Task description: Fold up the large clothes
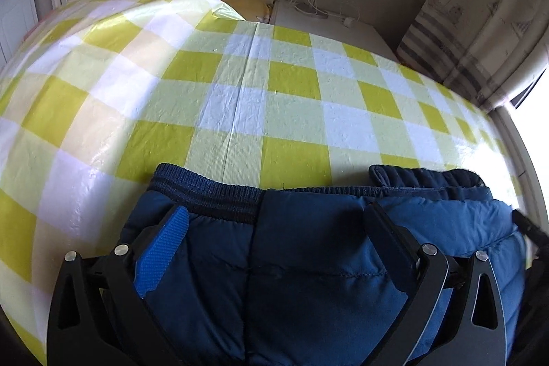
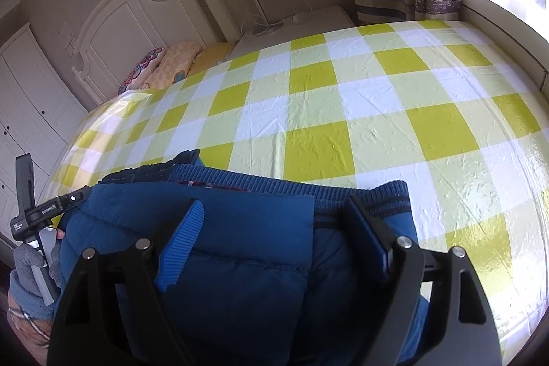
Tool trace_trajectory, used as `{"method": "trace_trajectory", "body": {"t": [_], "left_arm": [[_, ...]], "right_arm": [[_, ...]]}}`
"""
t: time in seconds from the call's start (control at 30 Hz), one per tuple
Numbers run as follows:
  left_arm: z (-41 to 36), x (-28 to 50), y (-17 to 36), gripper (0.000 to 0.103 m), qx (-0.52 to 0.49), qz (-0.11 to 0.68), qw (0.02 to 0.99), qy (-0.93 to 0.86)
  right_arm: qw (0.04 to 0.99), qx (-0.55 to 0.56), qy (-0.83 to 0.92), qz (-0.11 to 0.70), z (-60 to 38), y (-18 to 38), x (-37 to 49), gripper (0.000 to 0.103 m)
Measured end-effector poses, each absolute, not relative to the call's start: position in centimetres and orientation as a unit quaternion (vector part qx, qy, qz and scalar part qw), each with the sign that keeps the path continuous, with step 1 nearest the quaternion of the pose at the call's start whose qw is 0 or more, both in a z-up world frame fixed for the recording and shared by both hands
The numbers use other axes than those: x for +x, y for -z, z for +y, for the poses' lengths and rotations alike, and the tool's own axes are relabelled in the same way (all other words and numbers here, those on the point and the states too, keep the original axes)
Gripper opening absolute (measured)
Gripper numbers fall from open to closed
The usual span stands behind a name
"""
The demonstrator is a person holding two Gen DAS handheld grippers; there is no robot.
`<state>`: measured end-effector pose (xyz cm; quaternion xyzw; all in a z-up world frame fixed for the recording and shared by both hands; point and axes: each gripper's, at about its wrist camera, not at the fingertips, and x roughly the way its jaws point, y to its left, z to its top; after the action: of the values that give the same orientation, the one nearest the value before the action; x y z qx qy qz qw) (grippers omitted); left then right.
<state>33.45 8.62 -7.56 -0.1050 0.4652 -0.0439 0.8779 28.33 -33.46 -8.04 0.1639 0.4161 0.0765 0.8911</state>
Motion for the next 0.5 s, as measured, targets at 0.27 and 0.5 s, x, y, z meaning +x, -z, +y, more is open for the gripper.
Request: {"method": "trace_trajectory", "body": {"t": [0.27,0.5], "left_arm": [[8.5,33.5,7.5,0.098,-0.102,0.461,0.881,0.041],[8.6,33.0,7.3,0.098,-0.101,0.453,0.885,0.035]], "right_arm": [[0.921,-0.020,-0.062,0.383,-23.0,2.1,26.2,0.083],[0.885,-0.131,-0.115,0.432,-14.1,6.8,27.9,0.092]]}}
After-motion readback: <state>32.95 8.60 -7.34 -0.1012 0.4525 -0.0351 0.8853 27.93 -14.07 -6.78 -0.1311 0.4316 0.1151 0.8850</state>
